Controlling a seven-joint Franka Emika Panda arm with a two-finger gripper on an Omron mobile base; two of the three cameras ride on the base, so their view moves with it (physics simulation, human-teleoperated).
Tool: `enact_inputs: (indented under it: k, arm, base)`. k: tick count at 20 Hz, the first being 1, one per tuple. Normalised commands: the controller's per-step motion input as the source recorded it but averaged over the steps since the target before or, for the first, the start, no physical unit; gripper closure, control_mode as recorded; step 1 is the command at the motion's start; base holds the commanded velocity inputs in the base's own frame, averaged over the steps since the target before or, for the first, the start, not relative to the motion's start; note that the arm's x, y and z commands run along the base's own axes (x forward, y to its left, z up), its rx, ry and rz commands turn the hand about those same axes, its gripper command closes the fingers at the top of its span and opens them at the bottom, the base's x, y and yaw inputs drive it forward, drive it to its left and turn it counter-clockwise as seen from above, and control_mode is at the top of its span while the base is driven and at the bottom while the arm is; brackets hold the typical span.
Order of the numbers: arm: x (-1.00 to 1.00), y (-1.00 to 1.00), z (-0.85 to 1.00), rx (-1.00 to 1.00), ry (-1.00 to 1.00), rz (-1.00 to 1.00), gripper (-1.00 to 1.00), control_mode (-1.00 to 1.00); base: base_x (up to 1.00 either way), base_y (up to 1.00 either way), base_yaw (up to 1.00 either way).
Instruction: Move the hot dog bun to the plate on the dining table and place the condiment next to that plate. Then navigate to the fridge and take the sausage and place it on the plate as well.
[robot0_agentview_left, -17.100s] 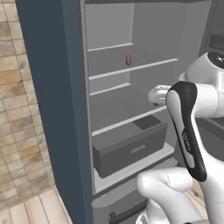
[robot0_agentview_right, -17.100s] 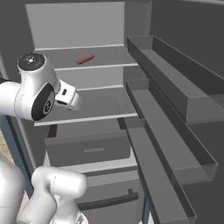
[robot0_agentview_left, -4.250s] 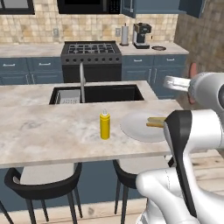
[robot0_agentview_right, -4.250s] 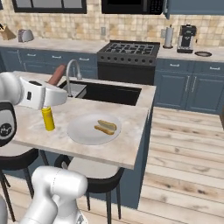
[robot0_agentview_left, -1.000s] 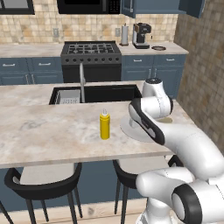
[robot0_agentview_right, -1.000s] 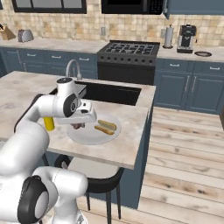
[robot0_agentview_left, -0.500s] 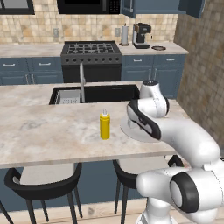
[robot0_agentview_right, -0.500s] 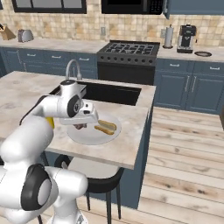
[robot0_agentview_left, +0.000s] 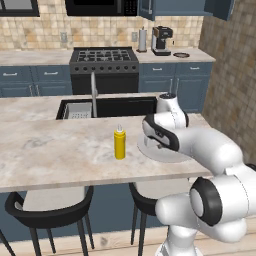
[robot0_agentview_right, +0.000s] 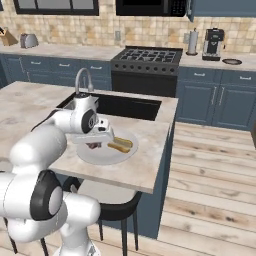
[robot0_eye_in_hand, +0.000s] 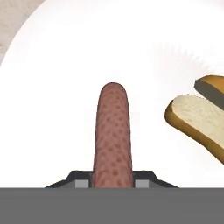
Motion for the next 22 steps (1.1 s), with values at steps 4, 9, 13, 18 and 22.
enact_inputs:
  k: [4,9,13,18,22]
  arm:
    - [0.16,0.00,-0.20,0.00,0.03,0.00,1.00,-1.00]
    - [0.05,0.00,-0.17,0.00,0.00,0.00,-1.00,-1.00]
    - [-0.08,-0.03,-0.14,0.00,0.00,0.00,-1.00,-1.00]
    - [-0.12,-0.07,-0.01,0.00,0.00,0.00,-1.00,-1.00]
    - [-0.25,-0.14,0.09,0.00,0.00,0.00,-1.00,-1.00]
  base:
    - [0.00,0.00,0.00]
    - [0.00,0.00,0.00]
    - [0.00,0.00,0.00]
    - [0.00,0.00,0.00]
    - [0.00,0.00,0.00]
